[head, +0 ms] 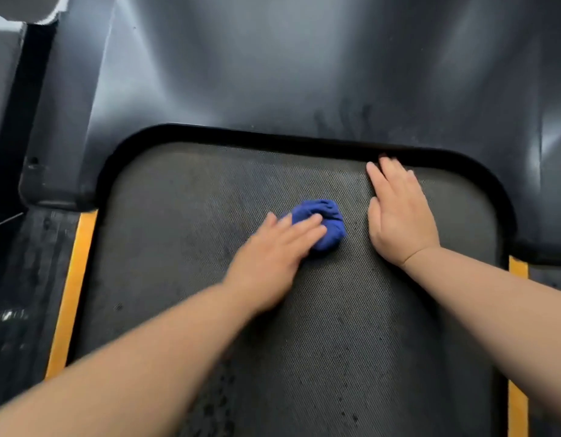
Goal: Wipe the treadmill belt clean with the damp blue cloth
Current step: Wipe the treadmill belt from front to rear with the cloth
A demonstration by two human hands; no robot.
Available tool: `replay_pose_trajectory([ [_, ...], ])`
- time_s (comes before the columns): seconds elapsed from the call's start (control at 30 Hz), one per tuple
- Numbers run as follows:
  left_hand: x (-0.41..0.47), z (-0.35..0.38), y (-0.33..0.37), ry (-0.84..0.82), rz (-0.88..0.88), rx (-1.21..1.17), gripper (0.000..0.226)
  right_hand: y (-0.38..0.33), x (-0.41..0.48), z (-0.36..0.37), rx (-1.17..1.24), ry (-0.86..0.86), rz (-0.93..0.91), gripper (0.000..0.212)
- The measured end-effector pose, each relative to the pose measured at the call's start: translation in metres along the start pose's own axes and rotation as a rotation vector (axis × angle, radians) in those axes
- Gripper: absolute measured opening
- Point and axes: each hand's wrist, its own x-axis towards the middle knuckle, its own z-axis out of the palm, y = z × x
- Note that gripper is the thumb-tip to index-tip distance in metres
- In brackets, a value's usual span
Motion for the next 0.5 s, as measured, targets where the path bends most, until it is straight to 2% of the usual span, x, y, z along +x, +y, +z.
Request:
replay_pose_trajectory([
  [0.03, 0.009, -0.007, -0.016, 0.005, -0.015, 0.073, 0.043, 0.000, 0.000, 0.000, 0.004, 0.009, 0.005, 0.058],
  [0.1, 0.032, -0.018, -0.048, 0.040, -0.283, 0.112, 0.040, 0.000, -0.001, 0.001, 0.009, 0.012, 0.009, 0.058],
  [0.17, 0.051, -0.026, -0.052, 0.099, -0.548, -0.017, 0.041, -0.001, -0.002, 0.001, 0.011, 0.009, 0.016, 0.059],
  [0.2, 0.051, -0.024, -0.039, 0.118, -0.589, -0.055, 0.039, -0.001, -0.002, 0.000, 0.014, 0.005, 0.020, 0.059],
  [0.27, 0.031, -0.011, -0.008, 0.082, -0.468, -0.098, 0.037, -0.003, -0.002, -0.002, 0.019, -0.006, 0.027, 0.060],
  [0.33, -0.005, -0.001, 0.016, -0.040, -0.179, -0.105, 0.045, -0.002, -0.003, -0.006, 0.004, -0.024, 0.021, 0.062],
  [0.43, -0.007, -0.009, -0.014, -0.162, 0.157, 0.017, 0.050, -0.001, -0.006, -0.007, -0.017, -0.030, 0.010, 0.063],
  [0.47, 0.005, -0.014, -0.026, -0.155, 0.186, 0.055, 0.050, -0.002, -0.007, -0.007, -0.016, -0.024, 0.020, 0.064],
  [0.5, 0.020, -0.020, -0.036, -0.141, 0.131, 0.076, 0.050, -0.003, -0.009, -0.006, -0.011, -0.019, 0.036, 0.065],
])
